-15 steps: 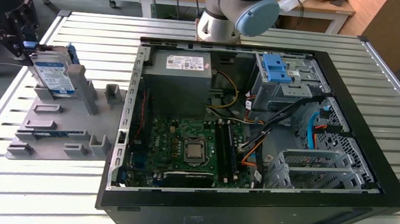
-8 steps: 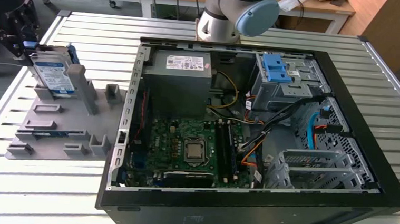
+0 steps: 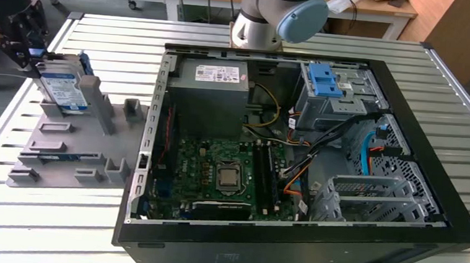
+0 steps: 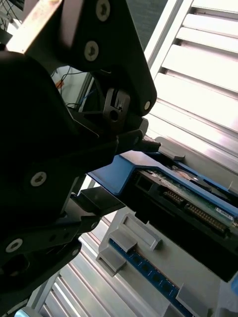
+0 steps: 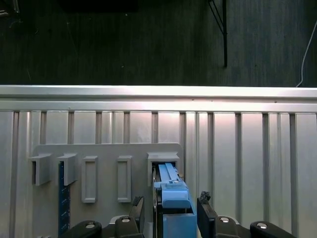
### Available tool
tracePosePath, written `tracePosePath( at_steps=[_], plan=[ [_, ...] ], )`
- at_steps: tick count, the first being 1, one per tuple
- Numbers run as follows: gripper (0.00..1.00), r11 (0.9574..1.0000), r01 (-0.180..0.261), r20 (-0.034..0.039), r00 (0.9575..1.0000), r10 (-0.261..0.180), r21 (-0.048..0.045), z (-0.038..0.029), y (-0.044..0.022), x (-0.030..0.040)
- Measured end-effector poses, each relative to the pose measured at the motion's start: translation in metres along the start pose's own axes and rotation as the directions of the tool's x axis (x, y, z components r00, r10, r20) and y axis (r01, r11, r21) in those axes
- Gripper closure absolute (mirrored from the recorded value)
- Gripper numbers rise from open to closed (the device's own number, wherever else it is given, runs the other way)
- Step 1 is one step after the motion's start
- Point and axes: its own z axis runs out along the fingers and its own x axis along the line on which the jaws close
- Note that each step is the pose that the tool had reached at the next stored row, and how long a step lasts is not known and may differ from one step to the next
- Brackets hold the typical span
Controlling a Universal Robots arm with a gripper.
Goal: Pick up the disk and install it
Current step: 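Pick up the disk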
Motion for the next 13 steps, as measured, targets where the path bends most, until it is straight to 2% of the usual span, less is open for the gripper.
tracePosePath(
  at_steps=[9, 11, 12, 13],
  plan=[
    [0.46, 1.0000, -0.008, -0.0002, 1.0000, 0.008, 0.0041, 0.0043, -0.0001, 0.0000],
    [0.47, 1.0000, -0.008, -0.0002, 1.0000, 0.008, 0.0043, 0.0044, -0.0001, -0.0001],
    [0.54, 1.0000, -0.008, -0.0002, 1.0000, 0.008, 0.0044, 0.0045, -0.0001, -0.0001],
    [0.54, 1.0000, -0.008, -0.0002, 1.0000, 0.008, 0.0045, 0.0046, -0.0001, -0.0001]
  ],
)
